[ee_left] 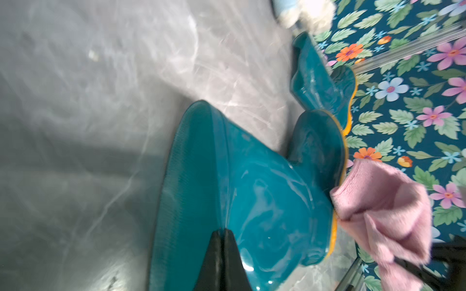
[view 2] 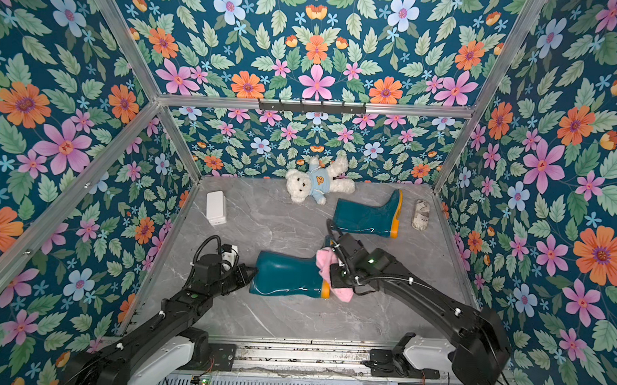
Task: Wipe the rubber boots with a cloth
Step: Wipe the dirt off the rubber boot, then adjust the rubber boot at the center of the board.
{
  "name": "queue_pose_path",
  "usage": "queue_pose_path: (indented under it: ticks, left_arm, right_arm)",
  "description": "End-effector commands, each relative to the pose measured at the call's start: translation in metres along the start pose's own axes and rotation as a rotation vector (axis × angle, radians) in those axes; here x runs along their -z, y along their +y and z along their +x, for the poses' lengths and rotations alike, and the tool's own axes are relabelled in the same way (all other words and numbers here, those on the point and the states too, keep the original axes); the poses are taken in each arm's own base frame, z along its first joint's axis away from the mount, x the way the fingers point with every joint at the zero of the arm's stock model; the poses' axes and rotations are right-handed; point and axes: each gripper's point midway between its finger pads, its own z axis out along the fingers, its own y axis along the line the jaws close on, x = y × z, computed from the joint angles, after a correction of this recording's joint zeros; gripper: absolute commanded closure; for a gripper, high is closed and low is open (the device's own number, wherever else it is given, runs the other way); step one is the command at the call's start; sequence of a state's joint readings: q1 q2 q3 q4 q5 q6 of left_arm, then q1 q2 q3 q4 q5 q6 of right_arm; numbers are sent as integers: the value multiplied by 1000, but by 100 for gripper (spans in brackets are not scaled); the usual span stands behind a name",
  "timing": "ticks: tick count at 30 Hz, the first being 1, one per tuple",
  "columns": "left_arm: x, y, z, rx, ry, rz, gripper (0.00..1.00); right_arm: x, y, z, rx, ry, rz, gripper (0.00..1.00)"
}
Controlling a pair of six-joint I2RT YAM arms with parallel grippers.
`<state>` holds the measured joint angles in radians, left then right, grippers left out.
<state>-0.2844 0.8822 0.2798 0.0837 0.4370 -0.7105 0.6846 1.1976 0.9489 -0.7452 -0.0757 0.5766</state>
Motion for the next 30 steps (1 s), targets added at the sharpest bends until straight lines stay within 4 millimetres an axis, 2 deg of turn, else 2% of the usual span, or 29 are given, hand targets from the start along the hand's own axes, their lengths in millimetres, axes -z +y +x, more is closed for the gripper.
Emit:
queue_pose_path:
  ticks: [1,4,7,15,17,19,22,25,28,30]
  left_arm:
    - [11,-9,-12,-42,6,-40,100]
    - [25,-34,-32,-76,-2,-31,100]
    - [43,-60,-53,-105,-27,-17,100]
    - [99,-134,-104,-161,-128,71,100]
    - [108,-150,-112,-151,-151,113,100]
    - [108,-162,-113,-130,-141,164,100]
    - [80,-160,-95,-110,-78,187,100]
    - [37,-153,-63,-90,-11,191,100]
    - [-7,-157,-27,-64,62,207,100]
    - [-36,-170,-4,-71,98,220,100]
  right_arm:
    - [20,-33,-9,-101,-76,5,100]
    - [38,-58,-16,-175,-139,-3,100]
    - [47,-71,-16,-190,-160,14,100]
    - [53,-85,-15,-213,-192,17,100]
    - [53,-87,-17,-223,-198,11,100]
    - [52,-88,-18,-227,-201,7,100]
    - [48,-89,-18,-231,-197,4,100]
    - [43,-91,-17,-238,-189,8,100]
    - [42,-92,-18,-241,-192,11,100]
    - [42,-94,-18,-244,-191,17,100]
